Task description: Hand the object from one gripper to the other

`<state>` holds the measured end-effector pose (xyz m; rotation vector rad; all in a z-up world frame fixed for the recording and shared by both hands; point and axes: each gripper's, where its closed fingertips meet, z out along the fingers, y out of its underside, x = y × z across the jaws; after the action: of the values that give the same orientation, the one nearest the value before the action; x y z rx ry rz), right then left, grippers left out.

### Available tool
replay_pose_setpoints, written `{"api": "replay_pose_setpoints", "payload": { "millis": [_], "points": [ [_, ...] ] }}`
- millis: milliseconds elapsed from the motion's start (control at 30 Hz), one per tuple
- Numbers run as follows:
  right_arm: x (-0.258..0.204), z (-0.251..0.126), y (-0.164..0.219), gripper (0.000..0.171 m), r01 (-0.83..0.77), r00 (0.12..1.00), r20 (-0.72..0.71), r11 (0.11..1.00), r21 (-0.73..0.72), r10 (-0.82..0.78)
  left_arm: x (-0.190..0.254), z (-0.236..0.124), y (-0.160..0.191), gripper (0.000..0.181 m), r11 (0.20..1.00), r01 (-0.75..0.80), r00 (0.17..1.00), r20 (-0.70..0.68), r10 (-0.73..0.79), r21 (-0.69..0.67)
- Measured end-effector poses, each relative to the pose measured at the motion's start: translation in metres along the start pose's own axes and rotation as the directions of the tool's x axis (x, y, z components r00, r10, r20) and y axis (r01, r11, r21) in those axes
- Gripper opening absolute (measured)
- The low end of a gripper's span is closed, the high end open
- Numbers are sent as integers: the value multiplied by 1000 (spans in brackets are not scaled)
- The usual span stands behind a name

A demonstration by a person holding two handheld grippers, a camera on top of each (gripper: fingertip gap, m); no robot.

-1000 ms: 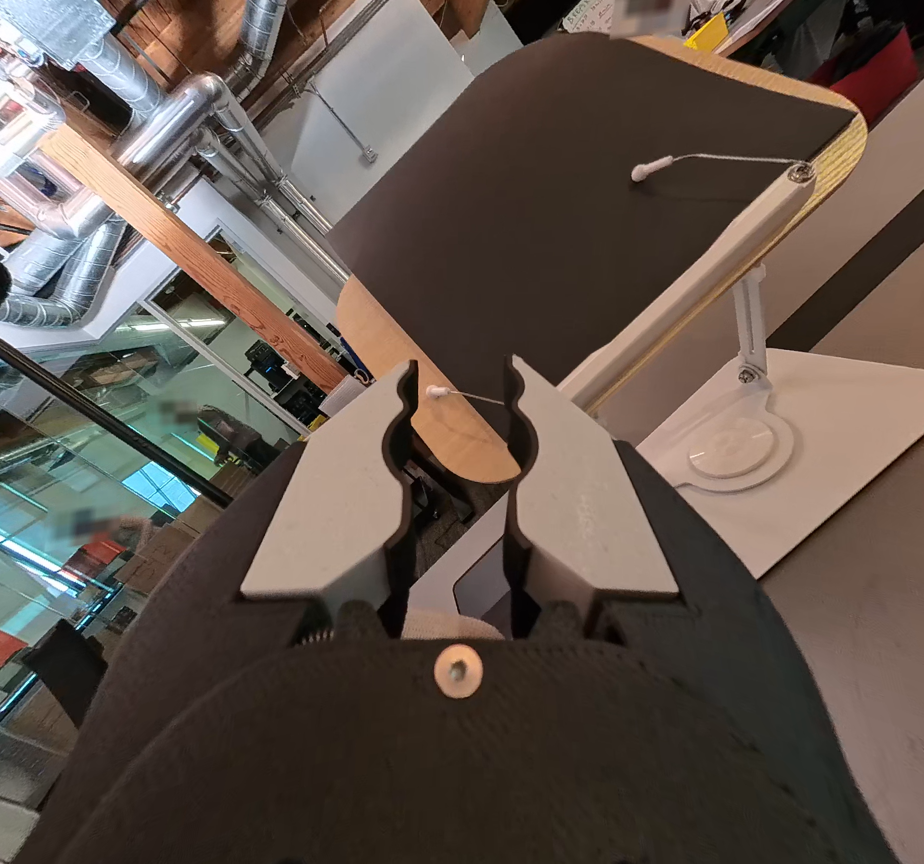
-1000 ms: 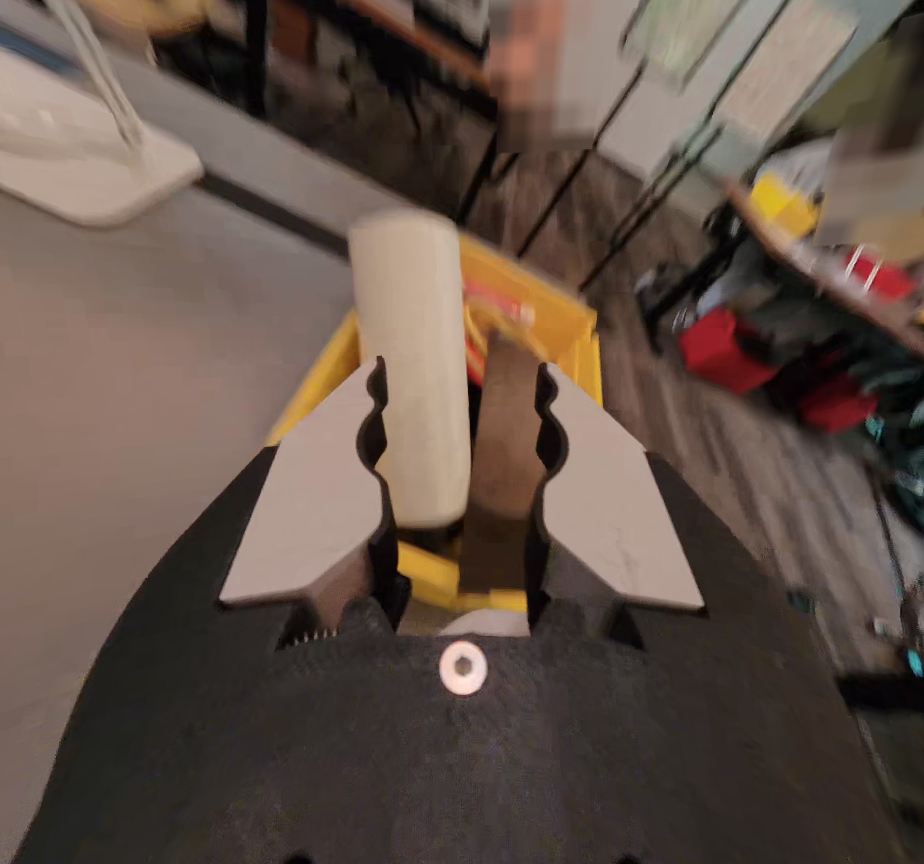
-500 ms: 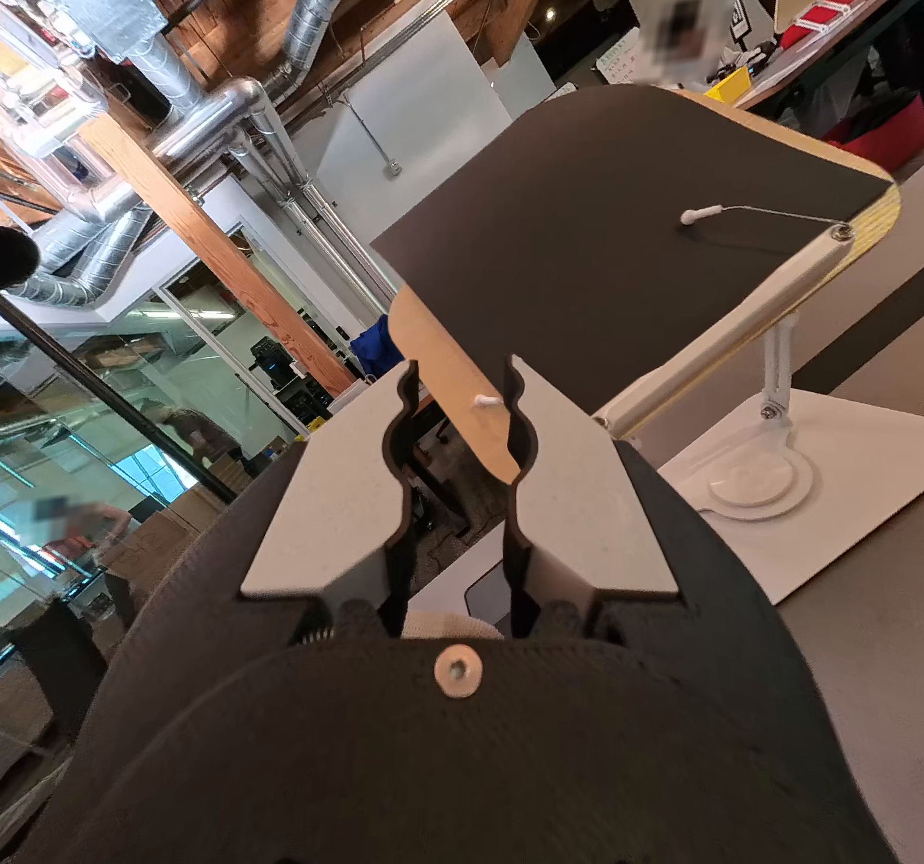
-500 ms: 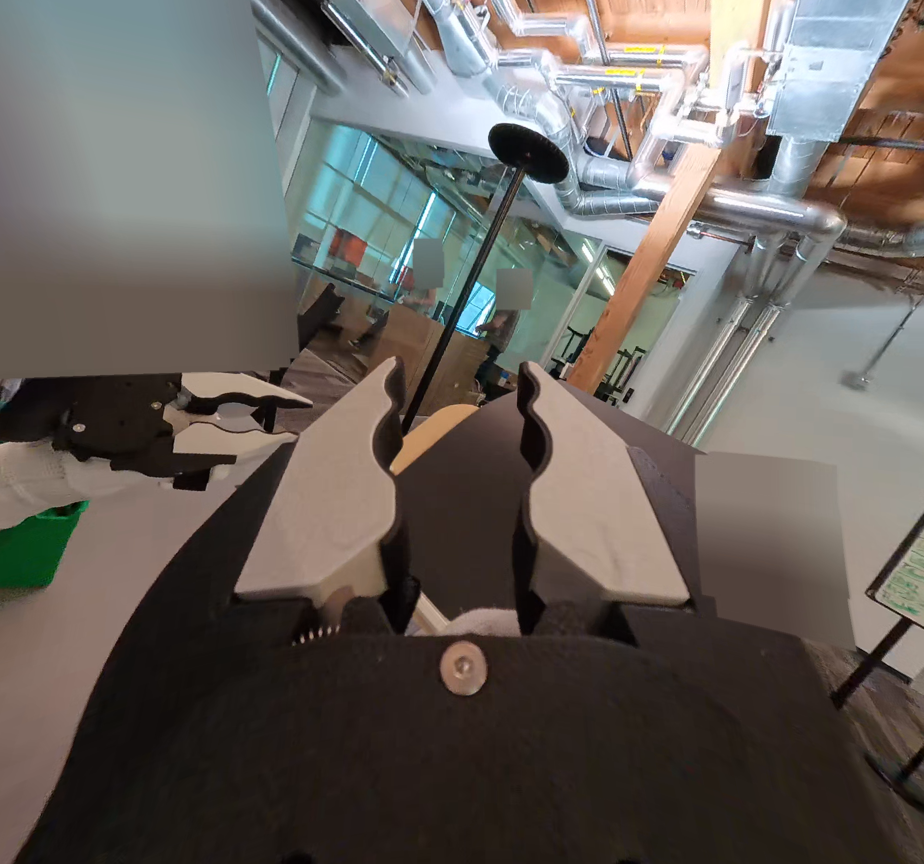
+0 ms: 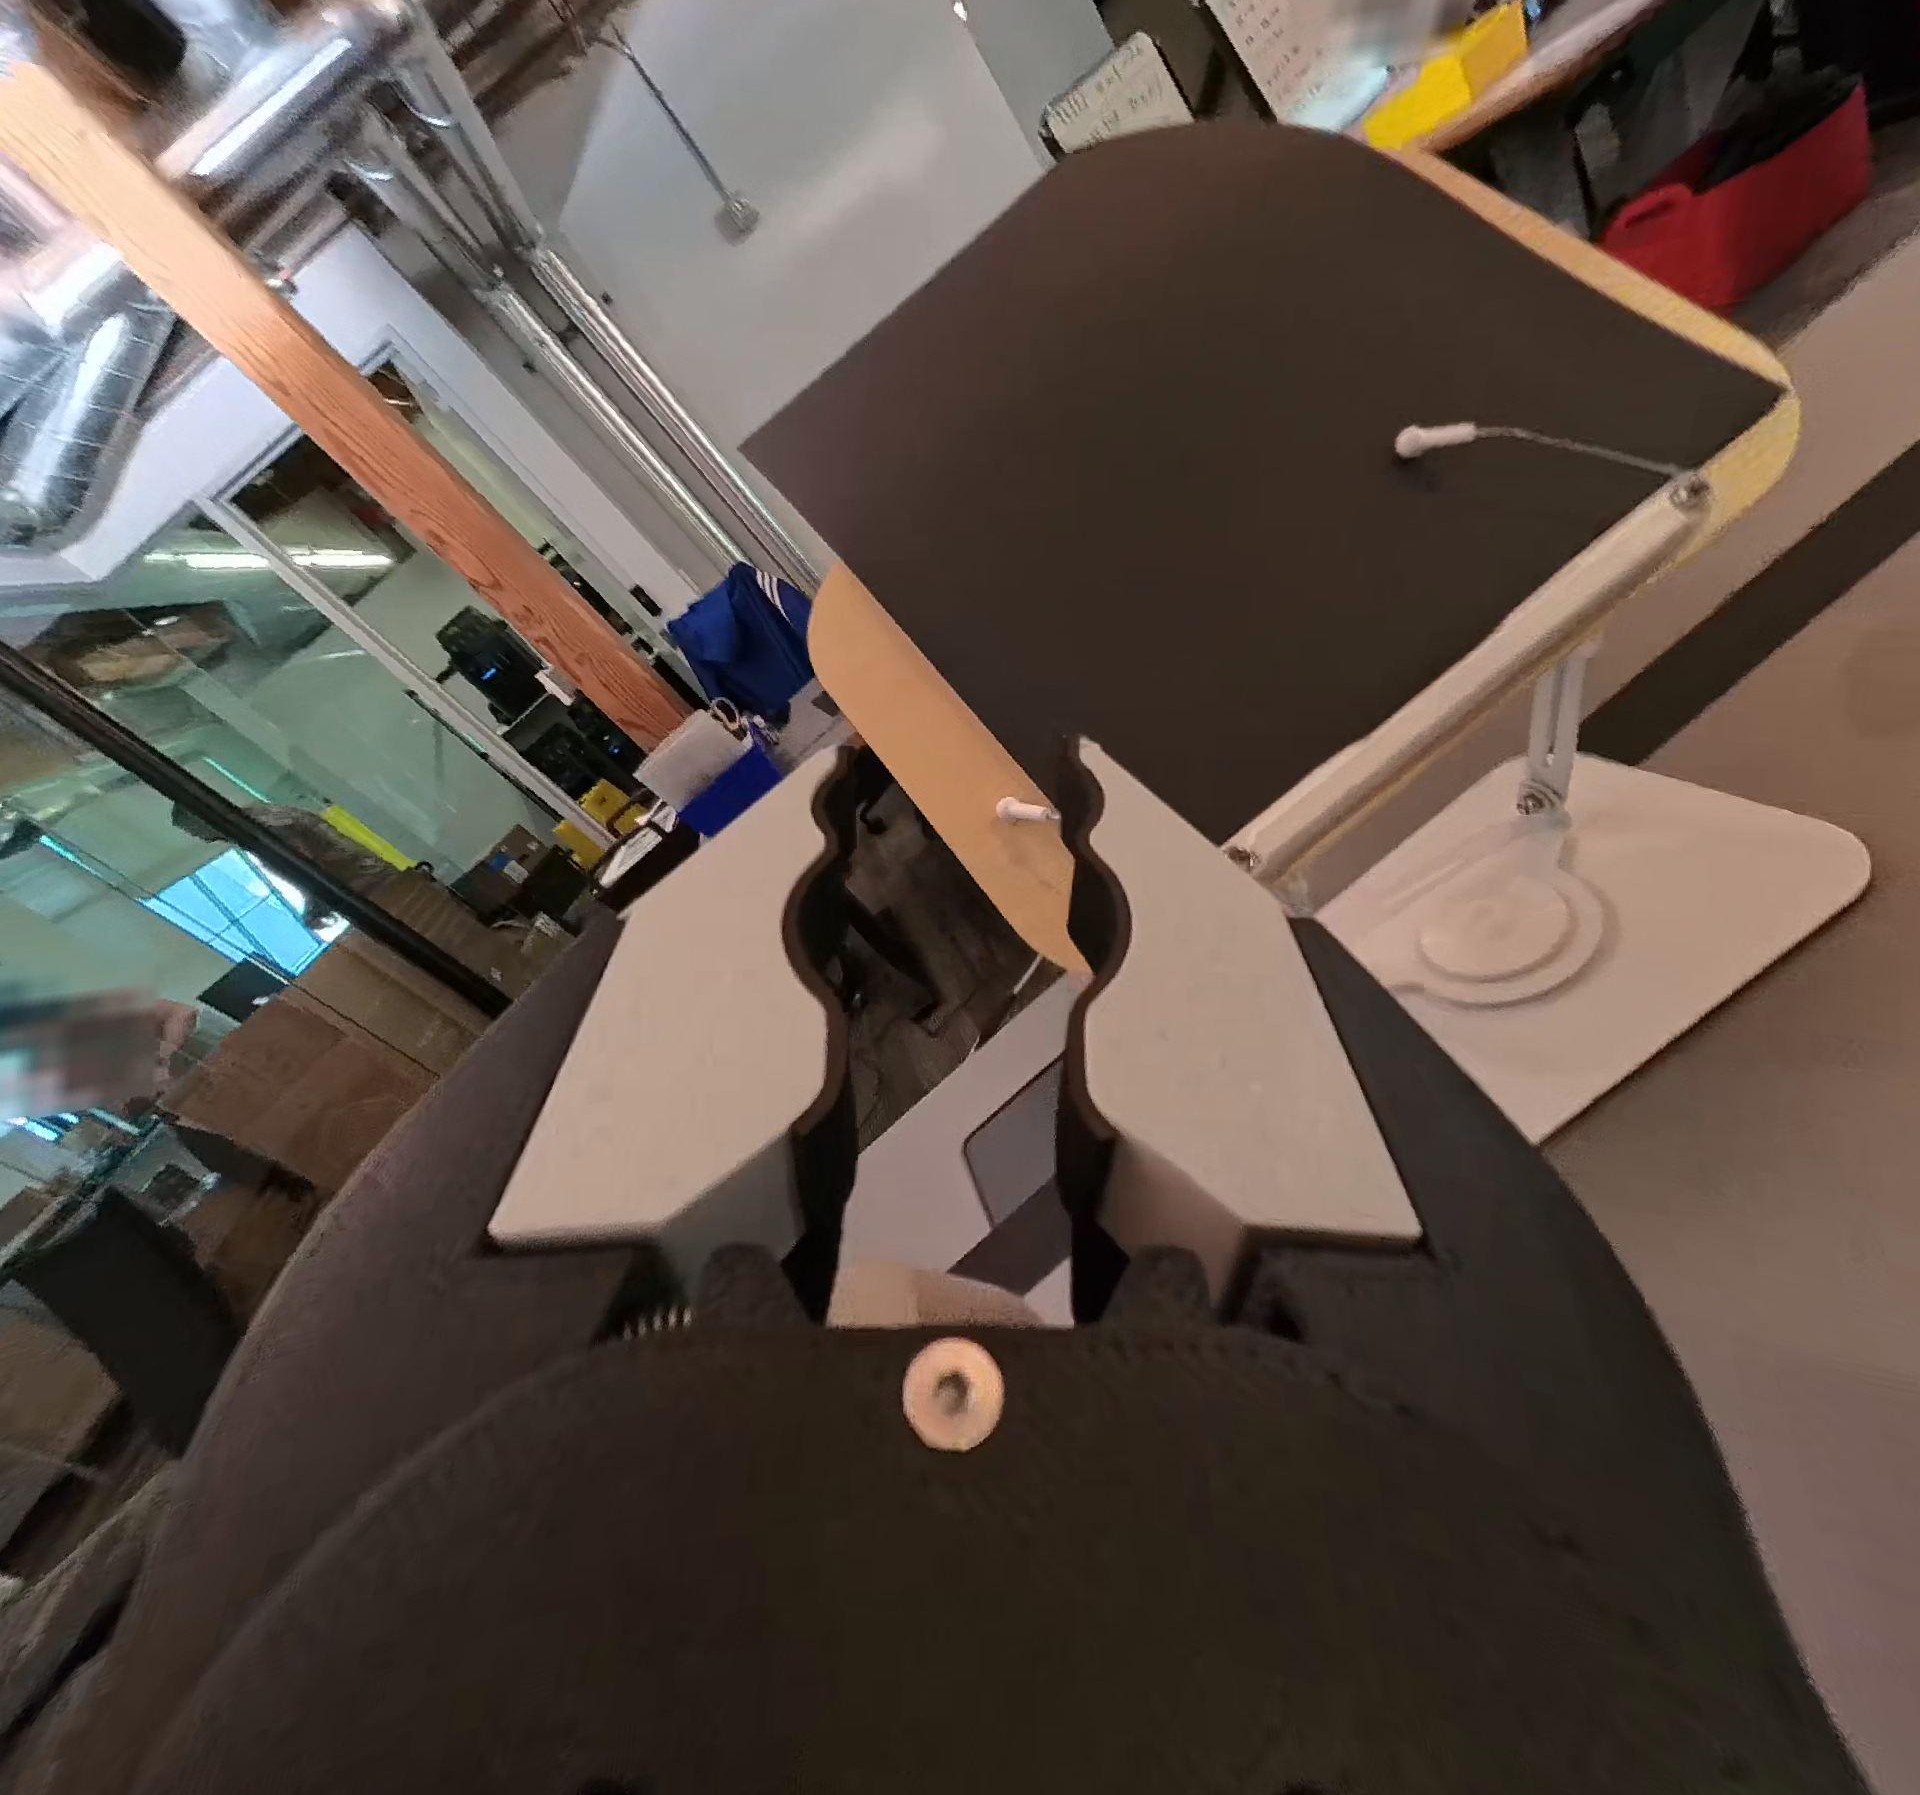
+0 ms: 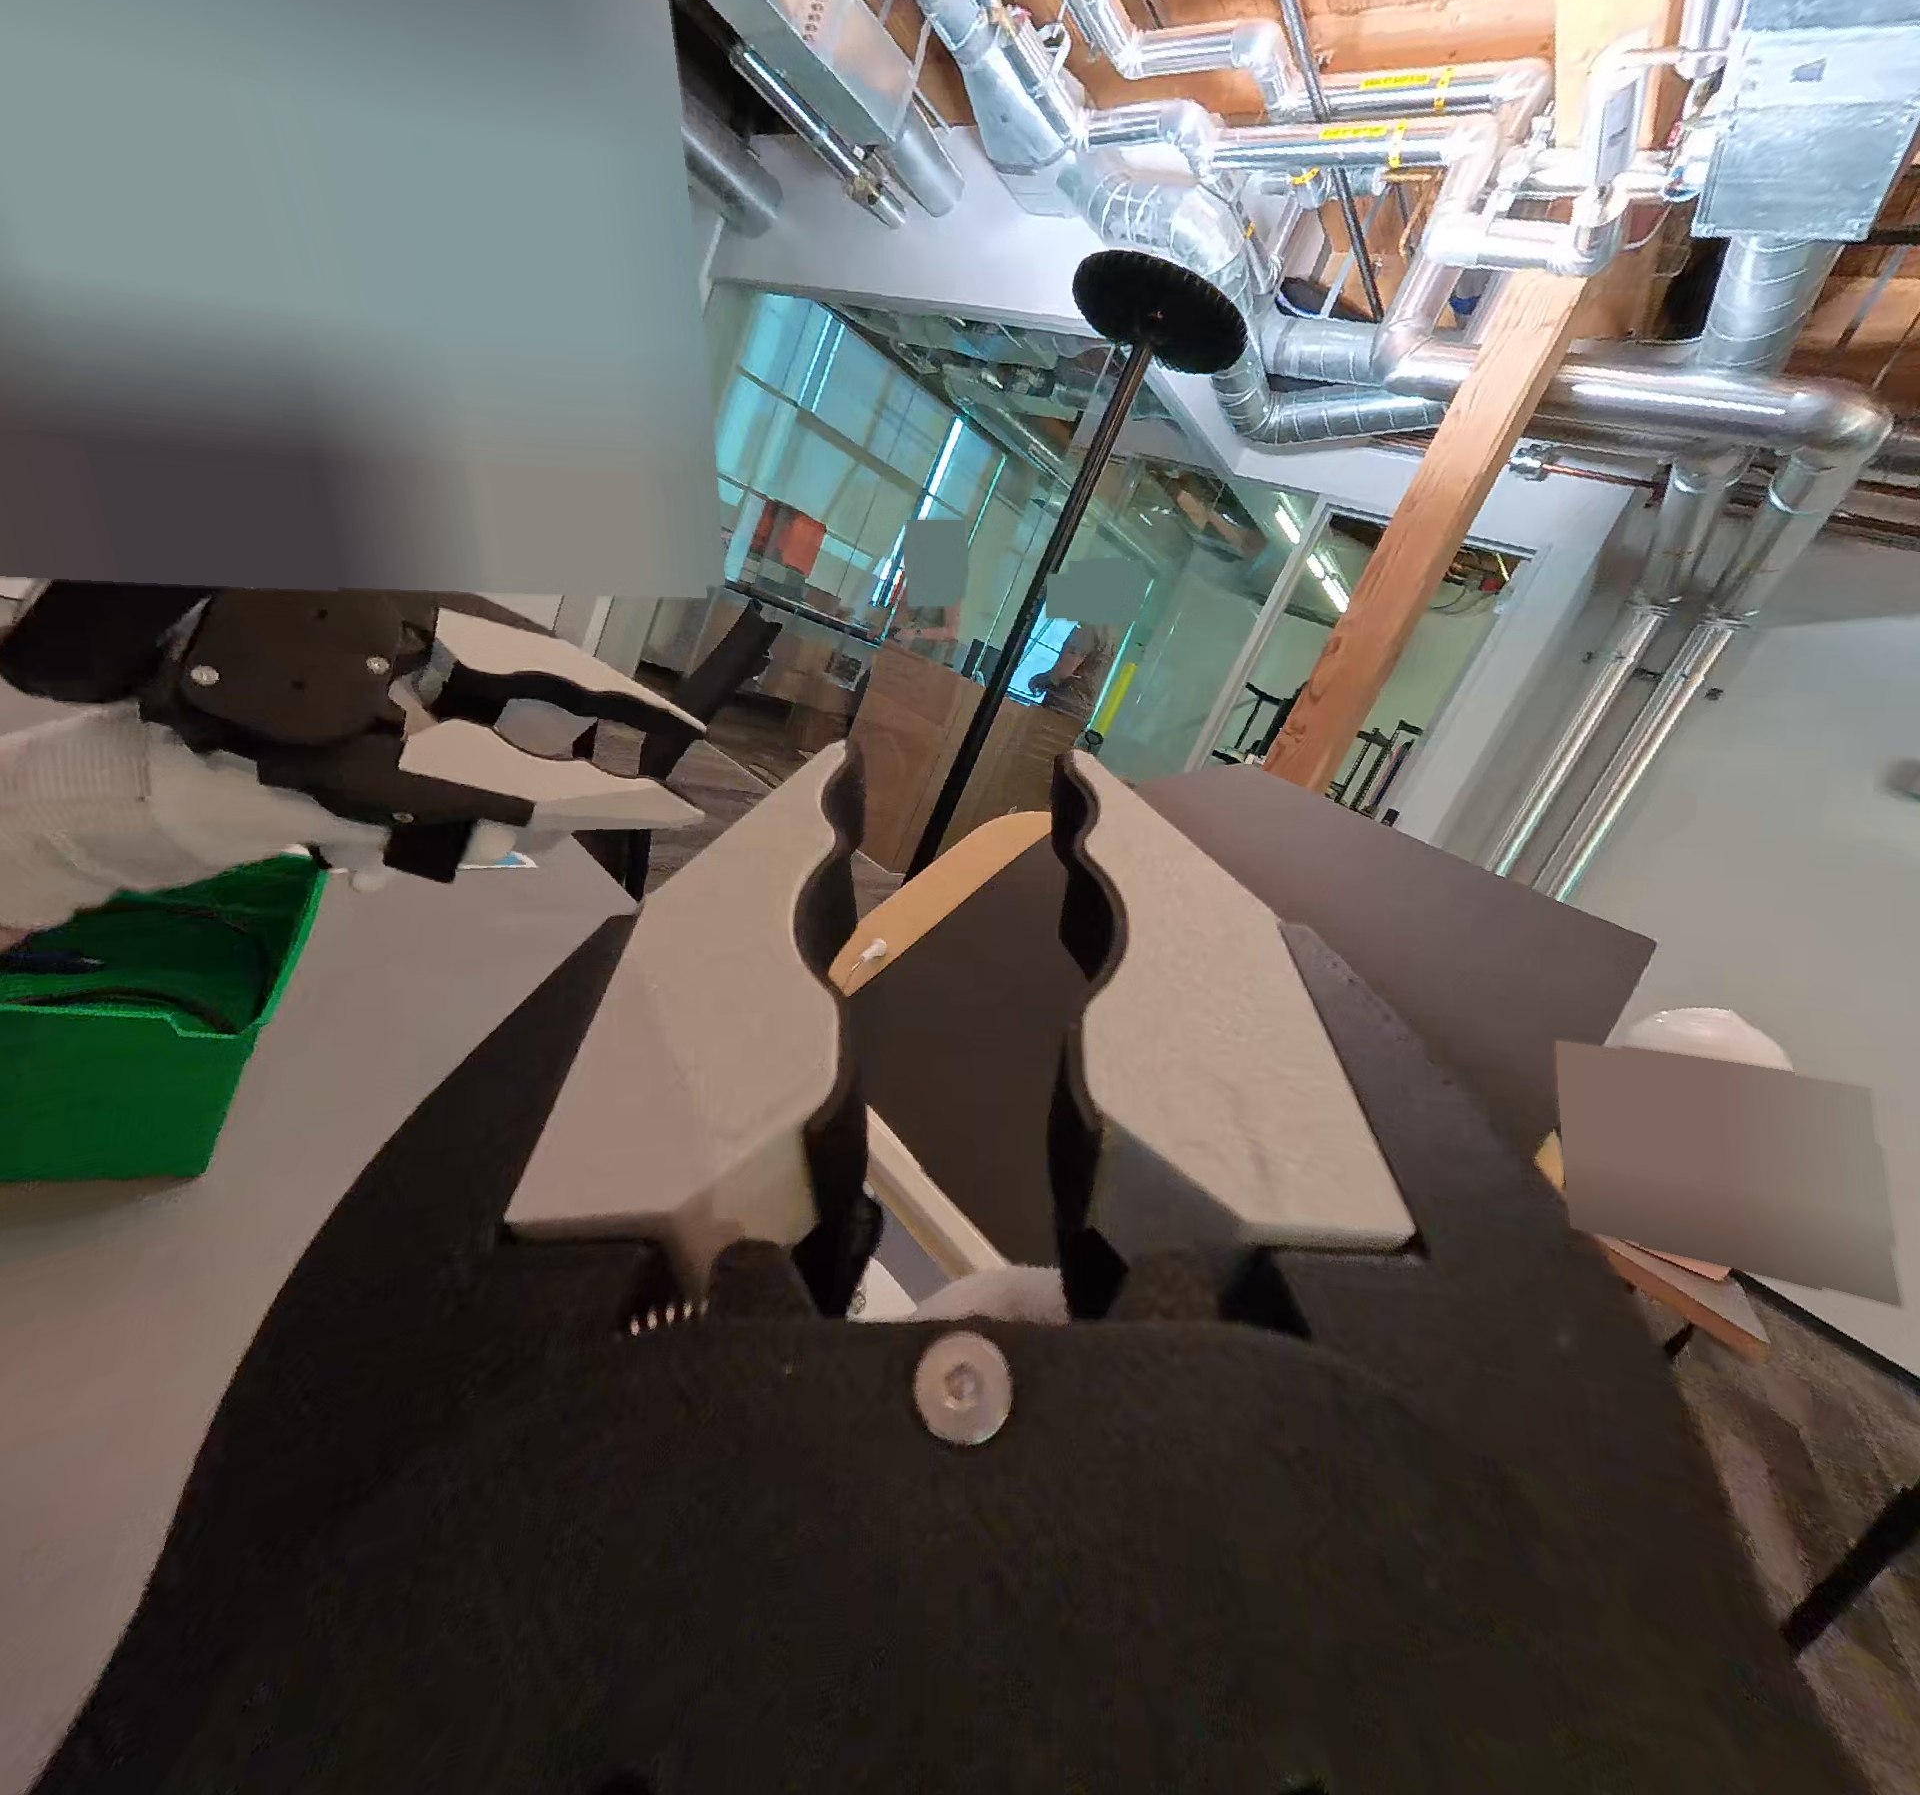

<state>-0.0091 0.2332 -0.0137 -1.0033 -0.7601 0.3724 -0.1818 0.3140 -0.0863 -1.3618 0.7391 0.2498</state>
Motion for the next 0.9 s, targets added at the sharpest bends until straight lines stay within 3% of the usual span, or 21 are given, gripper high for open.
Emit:
{"api": "replay_pose_setpoints", "payload": {
  "millis": [133, 233, 333, 433, 533, 633, 800, 900],
  "points": [
    [2, -1, 1, 33, 55, 998, -17, 998, -25, -55, -29, -27, -16, 45, 976, -213, 976, 31, 214, -49],
    [-9, 3, 3, 33, 48, 999, 15, 998, -31, -47, -58, -66, -13, 45, 957, -278, 958, 54, 283, -85],
    [-23, 9, 9, 33, 73, 996, 52, 996, -52, -70, -80, -110, 19, 41, 918, -349, 933, 24, 359, -188],
    [-33, 15, 20, 33, 109, 992, 75, 990, -85, -103, -95, -156, 75, 37, 856, -382, 920, -58, 387, -348],
    [-43, 21, 30, 33, 118, 989, 108, 987, -107, -106, -90, -206, 145, 32, 769, -351, 936, -207, 284, -533],
    [-51, 25, 39, 33, 116, 986, 135, 986, -121, -99, -81, -253, 205, 32, 663, -286, 955, -261, 140, -692],
    [-60, 29, 49, 33, 128, 981, 165, 982, -139, -105, -65, -304, 287, 26, 495, -136, 980, -190, -60, -858],
    [-62, 31, 53, 33, 124, 980, 175, 982, -144, -98, -52, -318, 320, 18, 445, -30, 975, -125, -184, -895]
  ]
}}
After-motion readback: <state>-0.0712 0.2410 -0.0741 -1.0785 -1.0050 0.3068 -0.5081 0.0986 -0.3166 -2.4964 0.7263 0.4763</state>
